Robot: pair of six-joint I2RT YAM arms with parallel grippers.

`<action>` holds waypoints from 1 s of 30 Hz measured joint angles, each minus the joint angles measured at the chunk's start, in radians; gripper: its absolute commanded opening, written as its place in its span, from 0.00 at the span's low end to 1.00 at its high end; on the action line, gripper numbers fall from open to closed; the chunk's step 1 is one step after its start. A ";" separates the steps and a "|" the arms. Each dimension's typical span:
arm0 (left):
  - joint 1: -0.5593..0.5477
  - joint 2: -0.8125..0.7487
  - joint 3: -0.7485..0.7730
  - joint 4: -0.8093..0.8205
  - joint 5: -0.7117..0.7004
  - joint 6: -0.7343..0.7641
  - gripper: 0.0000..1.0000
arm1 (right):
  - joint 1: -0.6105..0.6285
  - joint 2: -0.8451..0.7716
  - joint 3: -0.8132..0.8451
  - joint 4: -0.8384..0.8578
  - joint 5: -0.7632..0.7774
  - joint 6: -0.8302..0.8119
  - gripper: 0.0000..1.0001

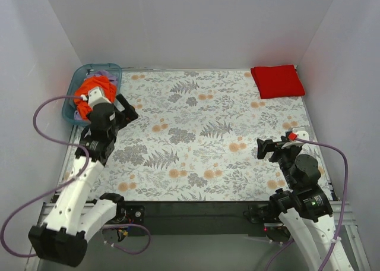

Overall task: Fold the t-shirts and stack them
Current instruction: Grab the tshirt from the pile

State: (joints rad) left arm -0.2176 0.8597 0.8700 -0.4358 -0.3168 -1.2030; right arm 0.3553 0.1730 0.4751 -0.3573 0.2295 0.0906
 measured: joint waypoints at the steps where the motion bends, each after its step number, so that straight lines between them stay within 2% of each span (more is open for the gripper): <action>1: 0.001 0.076 0.046 -0.010 -0.013 -0.007 0.98 | 0.000 -0.004 0.000 0.000 -0.006 0.003 0.98; 6: 0.060 0.364 0.228 -0.010 -0.043 -0.017 0.98 | 0.000 -0.009 0.000 0.000 -0.045 0.008 0.98; 15: 0.314 0.766 0.494 0.021 -0.094 0.013 0.94 | 0.000 0.006 0.000 0.000 -0.083 0.011 0.98; 21: 0.432 0.992 0.603 0.069 -0.089 -0.025 0.90 | 0.000 0.025 0.000 0.000 -0.096 0.011 0.98; 24: 0.472 1.102 0.647 0.079 -0.069 -0.068 0.85 | 0.000 0.039 0.000 0.000 -0.102 0.012 0.98; 27: 0.500 1.212 0.687 0.079 -0.053 -0.101 0.75 | 0.000 0.061 0.000 0.000 -0.105 0.014 0.98; 28: 0.503 1.237 0.700 0.079 -0.047 -0.107 0.66 | 0.000 0.069 0.000 0.000 -0.106 0.015 0.98; 30: 0.504 1.284 0.721 0.082 -0.035 -0.120 0.55 | 0.000 0.084 0.000 0.000 -0.109 0.018 0.98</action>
State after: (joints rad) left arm 0.2867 2.1433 1.5913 -0.3542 -0.3519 -1.3231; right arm 0.3553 0.2573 0.4747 -0.3569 0.1200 0.1085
